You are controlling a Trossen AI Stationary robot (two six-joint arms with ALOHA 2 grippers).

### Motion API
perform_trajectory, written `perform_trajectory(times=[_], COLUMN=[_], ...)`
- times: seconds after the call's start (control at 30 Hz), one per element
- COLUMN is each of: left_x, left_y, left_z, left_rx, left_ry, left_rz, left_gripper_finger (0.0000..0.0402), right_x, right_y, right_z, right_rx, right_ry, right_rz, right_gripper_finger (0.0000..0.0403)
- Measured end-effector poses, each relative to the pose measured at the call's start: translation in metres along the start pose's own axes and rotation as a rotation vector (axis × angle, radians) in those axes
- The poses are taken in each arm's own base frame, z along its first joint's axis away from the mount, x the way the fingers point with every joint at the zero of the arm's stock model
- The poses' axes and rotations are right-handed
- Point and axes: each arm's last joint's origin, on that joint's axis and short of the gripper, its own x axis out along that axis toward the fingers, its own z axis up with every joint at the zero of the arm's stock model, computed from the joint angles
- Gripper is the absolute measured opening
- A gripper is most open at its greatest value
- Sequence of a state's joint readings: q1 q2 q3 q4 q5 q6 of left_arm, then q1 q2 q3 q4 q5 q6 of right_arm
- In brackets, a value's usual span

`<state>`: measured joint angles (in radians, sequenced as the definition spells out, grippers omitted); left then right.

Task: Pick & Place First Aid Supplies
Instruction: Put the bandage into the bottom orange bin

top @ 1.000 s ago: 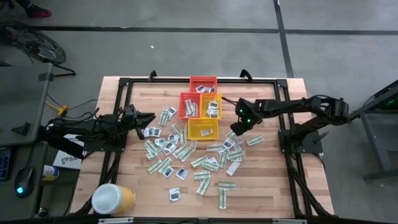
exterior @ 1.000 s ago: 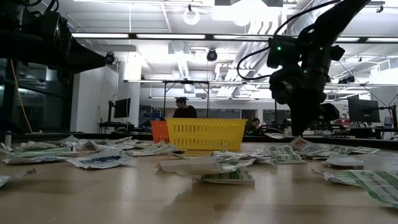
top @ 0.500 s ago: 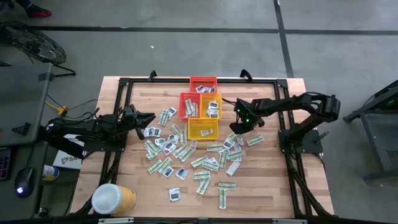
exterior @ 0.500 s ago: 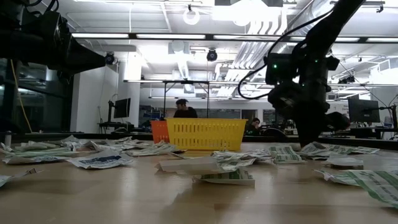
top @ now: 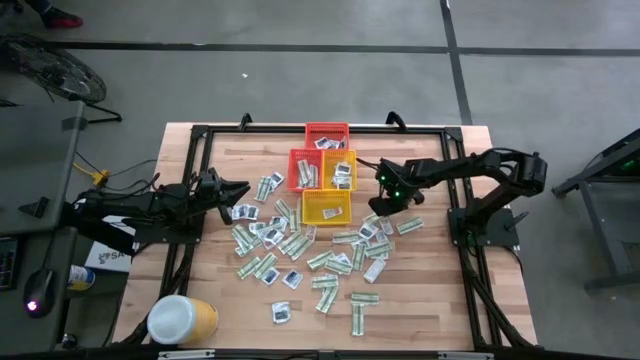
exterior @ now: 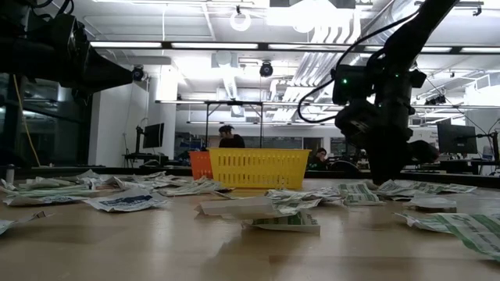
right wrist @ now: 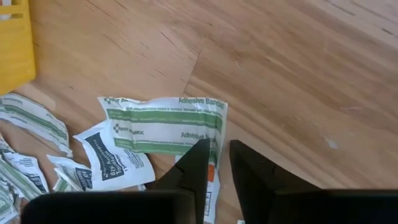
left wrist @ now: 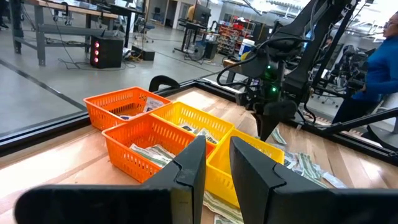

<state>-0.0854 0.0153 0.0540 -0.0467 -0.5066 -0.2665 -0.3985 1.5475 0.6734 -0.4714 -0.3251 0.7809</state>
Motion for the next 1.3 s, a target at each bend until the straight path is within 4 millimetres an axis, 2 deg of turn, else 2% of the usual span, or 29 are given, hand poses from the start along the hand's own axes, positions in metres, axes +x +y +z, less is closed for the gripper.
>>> perform_trajectory(times=[0.2, 0.5, 0.8, 0.93, 1.07, 1.3], left_x=[0.000, 0.000, 0.000, 0.000, 0.000, 0.000], left_y=[0.000, 0.000, 0.000, 0.000, 0.000, 0.000], left_z=[0.000, 0.000, 0.000, 0.000, 0.000, 0.000], left_rx=[0.000, 0.000, 0.000, 0.000, 0.000, 0.000], left_ry=[0.000, 0.000, 0.000, 0.001, 0.000, 0.001], left_rz=[0.000, 0.000, 0.000, -0.001, -0.001, 0.000], left_gripper_finger=[0.0073, 0.0073, 0.0073, 0.0073, 0.0073, 0.0073], right_x=[0.000, -0.001, -0.001, -0.003, -0.013, -0.050], right_y=[-0.001, -0.002, -0.002, -0.001, 0.002, 0.023], right_z=[0.002, 0.008, 0.007, 0.007, 0.007, 0.012], right_rx=[-0.017, -0.026, -0.064, -0.078, -0.094, -0.152], right_ry=[-0.026, -0.071, -0.068, -0.074, -0.124, -0.197], right_rz=[-0.006, -0.001, -0.006, 0.000, 0.022, 0.058], right_gripper_finger=[0.0072, 0.0056, 0.0005, 0.0002, 0.0001, 0.0001])
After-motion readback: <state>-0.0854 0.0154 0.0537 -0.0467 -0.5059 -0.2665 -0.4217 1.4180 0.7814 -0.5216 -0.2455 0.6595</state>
